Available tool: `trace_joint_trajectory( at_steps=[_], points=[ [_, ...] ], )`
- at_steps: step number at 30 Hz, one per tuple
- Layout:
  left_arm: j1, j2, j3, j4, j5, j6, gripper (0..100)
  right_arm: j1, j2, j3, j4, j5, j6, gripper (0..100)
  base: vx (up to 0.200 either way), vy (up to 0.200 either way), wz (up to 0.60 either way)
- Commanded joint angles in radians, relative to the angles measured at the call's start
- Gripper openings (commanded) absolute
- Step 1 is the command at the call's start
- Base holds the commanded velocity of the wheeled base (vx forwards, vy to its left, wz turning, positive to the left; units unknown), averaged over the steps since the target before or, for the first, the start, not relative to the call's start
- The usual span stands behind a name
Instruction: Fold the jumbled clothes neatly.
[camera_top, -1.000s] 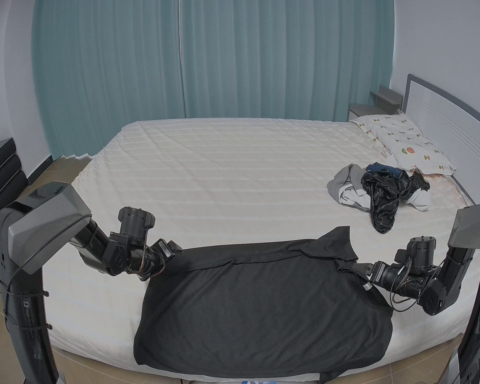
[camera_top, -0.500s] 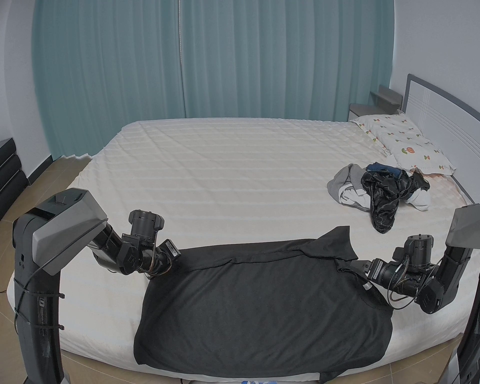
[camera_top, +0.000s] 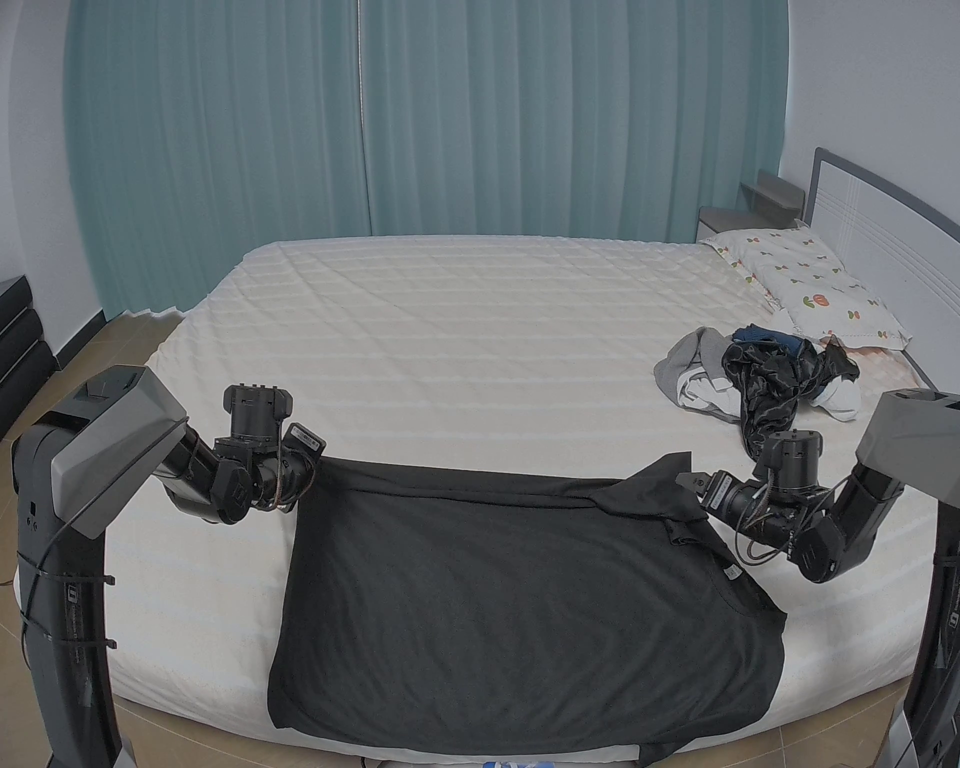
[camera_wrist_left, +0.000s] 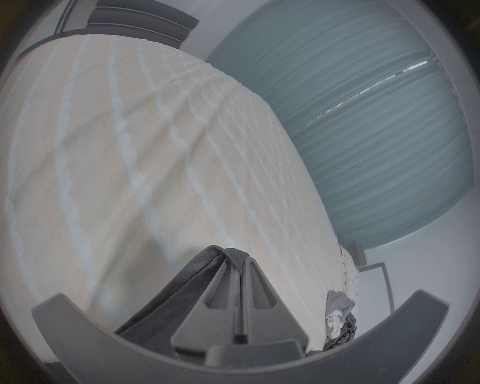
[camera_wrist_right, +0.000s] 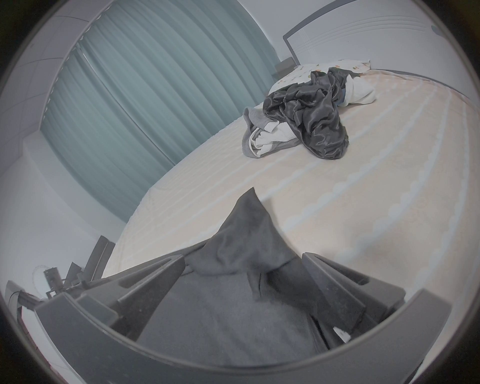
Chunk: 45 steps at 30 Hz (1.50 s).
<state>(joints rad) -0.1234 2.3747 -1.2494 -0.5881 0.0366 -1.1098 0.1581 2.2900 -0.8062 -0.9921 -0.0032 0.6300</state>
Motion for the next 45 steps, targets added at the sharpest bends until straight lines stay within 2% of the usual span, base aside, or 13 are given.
trace_joint_trajectory(
  at_steps=[1, 4, 7, 15, 16, 20, 29, 33, 42, 43, 45],
  points=[
    [0.025, 0.011, -0.009, -0.035, -0.001, -0.028, 0, 0.037, 0.161, -0.179, 0.061, -0.061, 0.011, 100, 0.0, 0.0, 0.0],
    [0.027, 0.012, -0.009, -0.035, -0.001, -0.028, 0, 0.04, 0.18, -0.211, 0.075, -0.074, 0.01, 100, 0.0, 0.0, 0.0],
    [0.027, 0.028, -0.015, -0.035, -0.001, -0.028, 0, 0.06, 0.195, -0.28, 0.15, -0.08, 0.011, 100, 0.0, 0.0, 0.0],
    [0.027, 0.029, -0.015, -0.035, -0.003, -0.028, 0, 0.074, 0.22, -0.324, 0.175, -0.095, 0.01, 100, 0.0, 0.0, 0.0],
    [0.027, 0.029, -0.015, -0.033, -0.003, -0.028, 0, 0.074, 0.218, -0.324, 0.175, -0.104, 0.01, 0, 0.0, 0.0, 0.0],
    [0.025, 0.031, -0.013, -0.032, -0.003, -0.027, 0, 0.066, 0.203, -0.323, 0.171, -0.127, 0.008, 0, 0.0, 0.0, 0.0],
    [0.025, 0.07, -0.035, -0.033, -0.001, -0.021, 0, 0.023, 0.157, -0.372, 0.162, -0.124, 0.005, 0, 0.0, 0.0, 0.0],
    [0.025, 0.093, -0.061, -0.033, -0.001, -0.021, 0, 0.008, 0.164, -0.452, 0.181, -0.124, 0.005, 0, 0.0, 0.0, 0.0],
    [0.025, 0.118, -0.09, -0.035, -0.001, -0.021, 0, 0.008, 0.29, -0.786, 0.368, -0.126, 0.011, 0, 0.0, 0.0, 0.0],
    [0.025, 0.12, -0.09, -0.035, -0.001, -0.021, 0, 0.011, 0.325, -0.847, 0.391, -0.126, 0.014, 100, 0.0, 0.0, 0.0],
    [0.025, 0.121, -0.091, -0.035, 0.0, -0.021, 0, 0.015, 0.362, -0.912, 0.391, -0.126, 0.037, 100, 0.0, 0.0, 0.0]
  ],
)
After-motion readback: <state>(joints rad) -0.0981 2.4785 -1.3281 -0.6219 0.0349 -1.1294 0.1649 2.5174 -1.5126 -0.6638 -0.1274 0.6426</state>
